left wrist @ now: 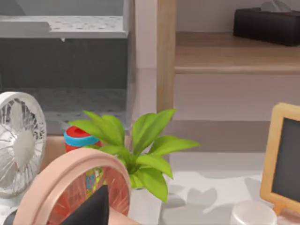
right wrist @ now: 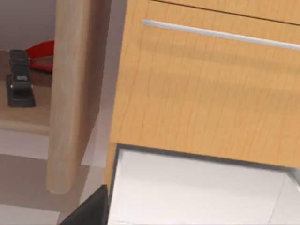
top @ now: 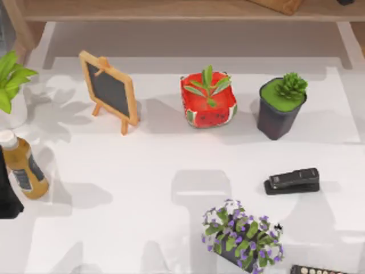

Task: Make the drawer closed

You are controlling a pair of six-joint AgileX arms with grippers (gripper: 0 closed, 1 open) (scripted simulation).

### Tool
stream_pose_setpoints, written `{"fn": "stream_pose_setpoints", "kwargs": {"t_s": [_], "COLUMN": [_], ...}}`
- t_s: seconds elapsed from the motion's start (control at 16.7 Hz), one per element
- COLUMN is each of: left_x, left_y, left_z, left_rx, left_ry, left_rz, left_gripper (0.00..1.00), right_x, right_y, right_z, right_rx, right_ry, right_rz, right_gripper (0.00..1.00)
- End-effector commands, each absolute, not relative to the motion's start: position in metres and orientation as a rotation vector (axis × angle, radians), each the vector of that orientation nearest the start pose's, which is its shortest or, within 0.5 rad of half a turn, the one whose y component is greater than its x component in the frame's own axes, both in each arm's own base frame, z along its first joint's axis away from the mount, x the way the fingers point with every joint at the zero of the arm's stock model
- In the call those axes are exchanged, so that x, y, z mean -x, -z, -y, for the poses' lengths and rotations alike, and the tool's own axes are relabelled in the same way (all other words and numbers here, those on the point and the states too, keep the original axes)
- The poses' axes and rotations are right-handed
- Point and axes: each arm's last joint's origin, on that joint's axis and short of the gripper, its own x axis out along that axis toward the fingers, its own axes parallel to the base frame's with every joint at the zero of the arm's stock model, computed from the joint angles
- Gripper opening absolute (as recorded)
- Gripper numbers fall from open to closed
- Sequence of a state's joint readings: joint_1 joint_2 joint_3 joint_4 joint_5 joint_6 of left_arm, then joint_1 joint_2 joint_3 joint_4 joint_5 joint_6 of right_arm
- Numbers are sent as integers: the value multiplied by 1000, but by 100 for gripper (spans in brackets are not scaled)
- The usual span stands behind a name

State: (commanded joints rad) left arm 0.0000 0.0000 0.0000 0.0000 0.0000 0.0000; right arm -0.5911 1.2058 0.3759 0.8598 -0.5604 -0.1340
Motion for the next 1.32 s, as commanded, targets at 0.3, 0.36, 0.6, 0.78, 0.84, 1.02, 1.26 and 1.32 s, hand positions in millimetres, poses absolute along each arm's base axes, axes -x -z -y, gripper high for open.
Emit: {"fn": "stream_pose_setpoints", "kwargs": {"t_s": [0.3, 0.36, 0.6, 0.78, 0.84, 1.02, 1.26, 1.32], "left_x": [-106, -106, -106, -106, -106, -106, -106, -106], "left_y": [-160, -160, -160, -160, -160, -160, -160, -160], "left_z": [1, 1, 1, 1, 1, 1, 1, 1], "left_rx": [0, 0, 0, 0, 0, 0, 0, 0], "left_ry": [0, 0, 0, 0, 0, 0, 0, 0], "left_rz": [0, 0, 0, 0, 0, 0, 0, 0], "left_gripper": [100, 100, 100, 100, 100, 100, 100, 100], "right_x": [-216, -218, -225, -227, -227, -226, -225, -225], "right_y": [-187, -180, -150, -127, -120, -103, -90, -89], "right_z": [138, 142, 157, 166, 169, 174, 178, 179], "right_rx": [508, 587, 914, 1149, 1222, 1414, 1560, 1571], "right_ry": [34, 33, 20, 9, 7, 4, 7, 8], "right_rz": [12, 8, -6, -12, -12, -11, -8, -8], "right_gripper": [100, 100, 100, 100, 100, 100, 100, 100]}}
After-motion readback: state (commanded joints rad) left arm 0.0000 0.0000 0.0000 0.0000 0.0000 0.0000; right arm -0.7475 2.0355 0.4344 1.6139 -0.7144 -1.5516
